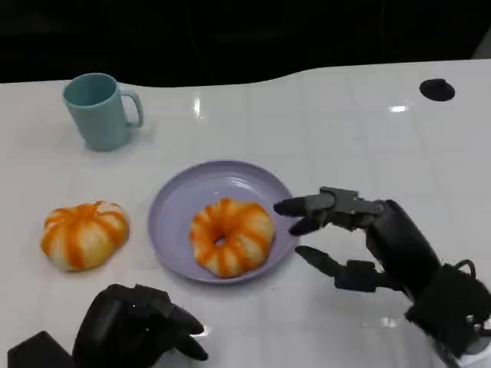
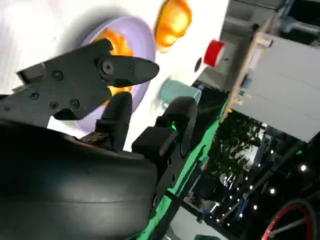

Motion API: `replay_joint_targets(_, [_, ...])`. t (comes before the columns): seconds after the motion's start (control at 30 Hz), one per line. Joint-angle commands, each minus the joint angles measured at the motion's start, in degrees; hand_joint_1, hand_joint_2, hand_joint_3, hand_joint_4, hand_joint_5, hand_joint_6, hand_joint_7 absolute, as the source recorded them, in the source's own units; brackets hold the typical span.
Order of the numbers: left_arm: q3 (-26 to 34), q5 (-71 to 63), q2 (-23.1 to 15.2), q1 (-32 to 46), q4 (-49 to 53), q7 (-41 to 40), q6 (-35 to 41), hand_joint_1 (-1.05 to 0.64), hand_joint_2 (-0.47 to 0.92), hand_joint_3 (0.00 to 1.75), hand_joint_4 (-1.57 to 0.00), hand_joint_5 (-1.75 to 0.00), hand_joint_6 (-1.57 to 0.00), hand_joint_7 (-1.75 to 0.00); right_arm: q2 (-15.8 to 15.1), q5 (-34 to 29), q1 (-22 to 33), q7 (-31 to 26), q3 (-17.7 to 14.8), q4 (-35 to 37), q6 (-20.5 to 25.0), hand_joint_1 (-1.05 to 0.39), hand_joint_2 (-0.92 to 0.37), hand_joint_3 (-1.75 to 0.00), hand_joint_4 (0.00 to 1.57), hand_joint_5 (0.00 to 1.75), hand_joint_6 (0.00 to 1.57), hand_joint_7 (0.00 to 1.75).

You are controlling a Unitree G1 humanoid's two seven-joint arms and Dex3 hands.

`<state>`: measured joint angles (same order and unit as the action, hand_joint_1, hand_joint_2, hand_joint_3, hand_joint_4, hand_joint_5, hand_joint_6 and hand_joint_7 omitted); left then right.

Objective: Grasp the bread from the table and place it into the plate.

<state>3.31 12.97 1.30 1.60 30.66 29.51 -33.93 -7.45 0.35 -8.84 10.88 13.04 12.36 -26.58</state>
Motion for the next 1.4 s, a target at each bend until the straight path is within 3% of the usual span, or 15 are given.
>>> replay_joint_targets(0.03, [0.13, 0.03, -0.46, -0.11, 0.36, -0.45, -0.20, -1.05, 0.88, 0.00, -1.52, -0.52, -1.57, -0.25, -2.51, 3.94, 4.48, 4.17, -2.84, -5.70, 4.83, -0.09, -0.52, -1.07, 0.61, 1.50, 0.57, 1.33])
replay_joint_targets(0.27, [0.12, -0.23, -0.52, -0.24, 0.70, -0.62, -0.85, -1.05, 0.88, 0.00, -1.52, -0.52, -1.57, -0.24, -4.77, 5.81, 9.78, 8.05, -6.02, -11.52, 9.58, -0.14, -0.66, -0.93, 0.64, 1.62, 0.56, 1.52])
replay_joint_targets(0.5, [0.11, -0.22, -0.55, -0.44, 0.81, -0.69, -0.71, -1.05, 0.89, 0.00, -1.51, -0.52, -1.57, -0.24, -5.03, 5.72, 14.05, 9.30, -7.55, -14.95, 9.94, -0.12, -0.62, -1.01, 0.76, 1.74, 0.67, 1.49])
replay_joint_targets(0.6, [0.12, -0.33, -0.59, -0.46, 0.88, -0.77, -0.81, -1.05, 0.89, 0.00, -1.51, -0.52, -1.57, -0.24, -5.29, 3.32, 15.62, 8.24, -7.68, -15.17, 9.73, -0.13, -0.58, -1.06, 0.74, 1.75, 0.69, 1.48])
replay_joint_targets(0.77, [0.24, -0.26, -0.81, -0.26, 0.81, -0.69, -0.62, -1.05, 0.88, 0.00, -1.51, -0.52, -1.57, -0.25, -4.20, 0.78, 16.64, 6.49, -7.99, -12.55, 7.06, -0.15, -0.53, -1.14, 0.76, 1.75, 0.67, 1.53])
replay_joint_targets(1.07, [0.27, -0.14, -1.14, -0.07, 0.79, -0.37, -0.81, -1.05, 0.89, 0.00, -1.51, -0.52, -1.57, -0.25, -1.78, -0.94, 15.92, 3.43, -8.37, -4.96, -1.89, -0.18, -0.47, -1.26, 0.87, 1.75, 0.67, 1.60])
replay_joint_targets(1.4, [0.64, 0.61, -1.43, -0.15, 0.91, 0.13, -0.86, -1.05, 0.90, 0.01, -1.52, -0.53, -1.57, -0.26, -1.45, -2.28, 13.80, 2.77, -8.12, -0.70, -5.23, -0.21, -0.43, -1.32, 0.87, 1.75, 0.65, 1.64])
